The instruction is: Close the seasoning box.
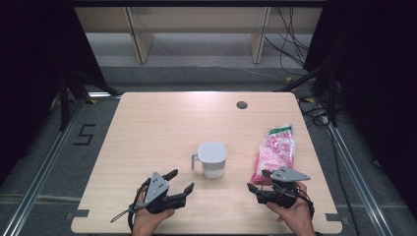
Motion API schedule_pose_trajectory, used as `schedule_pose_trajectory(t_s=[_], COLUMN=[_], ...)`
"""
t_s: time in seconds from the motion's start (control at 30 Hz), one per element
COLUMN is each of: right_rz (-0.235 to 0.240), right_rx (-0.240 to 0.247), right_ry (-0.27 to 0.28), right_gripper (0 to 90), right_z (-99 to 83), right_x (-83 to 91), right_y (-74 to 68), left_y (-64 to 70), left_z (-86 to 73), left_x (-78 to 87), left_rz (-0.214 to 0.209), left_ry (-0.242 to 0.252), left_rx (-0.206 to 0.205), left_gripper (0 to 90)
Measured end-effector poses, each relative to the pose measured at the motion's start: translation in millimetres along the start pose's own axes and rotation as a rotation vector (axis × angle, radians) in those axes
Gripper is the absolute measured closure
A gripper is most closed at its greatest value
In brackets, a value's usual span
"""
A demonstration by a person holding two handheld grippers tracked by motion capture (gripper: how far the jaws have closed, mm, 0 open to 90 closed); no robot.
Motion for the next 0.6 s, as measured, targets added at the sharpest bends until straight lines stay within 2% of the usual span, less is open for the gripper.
schedule_pose_trajectory(t_s=[0.03, 0.1, 0.17, 0.2, 0.27, 0.33, 0.37, 0.43, 0.5, 0.53, 0.6], right_rz=[-0.001, 0.005, 0.014, 0.012, 0.017, 0.019, 0.03, 0.02, 0.043, 0.036, 0.042], right_rx=[0.0, 0.021, -0.015, 0.019, 0.009, 0.049, 0.029, 0.064, 0.052, 0.045, 0.039], right_ry=[-0.014, -0.005, -0.02, -0.005, -0.027, -0.028, -0.036, -0.032, -0.04, -0.047, -0.059], right_gripper=[26.6, 25.3, 23.7, 23.3, 22.2, 20.3, 20.0, 20.1, 20.0, 19.9, 19.8], right_z=[-1.3, -1.3, -2.6, -2.4, -4.8, -6.2, -7.8, -8.5, -9.8, -11.0, -12.5], right_x=[1.1, 1.1, 3.2, 2.7, 3.5, 2.0, 1.3, 1.7, 1.6, 2.4, 3.1], right_y=[-2.0, -3.6, -8.6, -6.3, -8.7, -7.9, -11.4, -10.7, -13.0, -13.3, -14.5], left_y=[1.3, 5.5, 7.2, 7.9, 8.8, 7.3, 7.1, 7.3, 8.1, 8.3, 9.6], left_z=[-1.3, -4.8, -6.5, -6.9, -7.8, -8.4, -8.9, -10.0, -11.5, -12.3, -14.0], left_x=[0.1, 0.2, 1.8, 2.1, 2.1, 2.2, 2.0, 2.2, 4.5, 3.5, 3.7], left_rz=[-0.004, -0.01, -0.005, -0.006, -0.007, 0.003, 0.007, 0.017, 0.025, 0.019, 0.019], left_ry=[0.001, -0.013, -0.026, -0.024, -0.025, -0.033, -0.03, -0.027, -0.038, -0.029, -0.043], left_rx=[0.003, -0.001, -0.004, -0.001, -0.005, -0.014, -0.013, -0.016, -0.016, -0.017, -0.015], left_gripper=[27.8, 27.8, 27.6, 27.5, 27.2, 26.8, 26.8, 26.7, 26.6, 26.5, 26.5])
Point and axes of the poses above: each handheld gripper's, and its own axes: x roughly backward along the jaws, z roughly out of its top, y roughly to its right, the point moved 4 cm from there along -x, roughly forward along the jaws, and after that the axes turned 3 degrees about x, right-handed, at the moved point
